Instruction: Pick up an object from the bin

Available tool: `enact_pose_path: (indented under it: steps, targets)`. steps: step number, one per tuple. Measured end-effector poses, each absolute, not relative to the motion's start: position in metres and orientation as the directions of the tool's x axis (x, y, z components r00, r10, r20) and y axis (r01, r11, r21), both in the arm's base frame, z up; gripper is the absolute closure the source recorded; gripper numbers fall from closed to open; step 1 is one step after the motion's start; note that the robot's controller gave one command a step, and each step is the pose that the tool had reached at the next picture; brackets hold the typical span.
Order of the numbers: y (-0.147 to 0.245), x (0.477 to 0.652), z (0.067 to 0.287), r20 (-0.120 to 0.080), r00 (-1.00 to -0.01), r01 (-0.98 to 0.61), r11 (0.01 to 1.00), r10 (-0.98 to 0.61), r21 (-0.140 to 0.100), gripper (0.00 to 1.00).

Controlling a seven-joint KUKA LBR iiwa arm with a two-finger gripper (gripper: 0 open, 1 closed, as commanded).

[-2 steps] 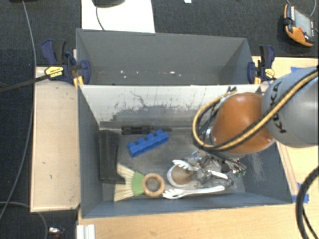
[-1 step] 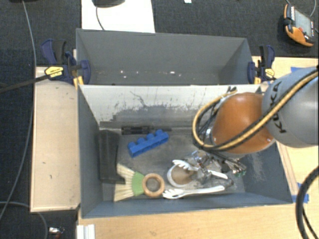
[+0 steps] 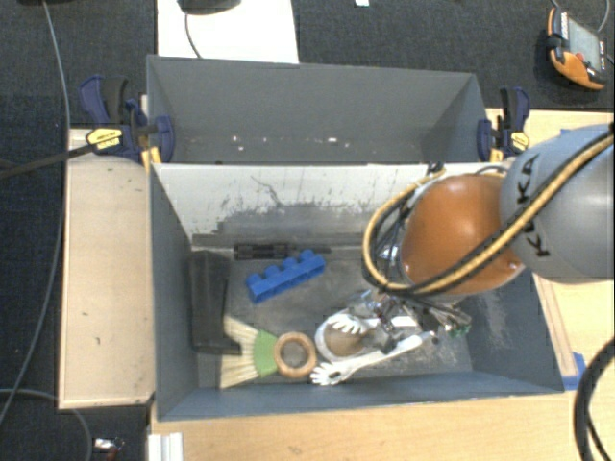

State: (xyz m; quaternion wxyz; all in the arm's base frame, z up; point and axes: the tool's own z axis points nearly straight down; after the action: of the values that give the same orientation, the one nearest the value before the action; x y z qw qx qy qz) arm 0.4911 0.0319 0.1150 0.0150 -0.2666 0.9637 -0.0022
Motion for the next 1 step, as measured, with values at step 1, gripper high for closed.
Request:
enact_pose_path:
  steps: [1]
  targets:
    - [0.0200,0.5063,0.0743,-0.030,-0.910,-0.413,0.911,-0.413,-0.002,1.00]
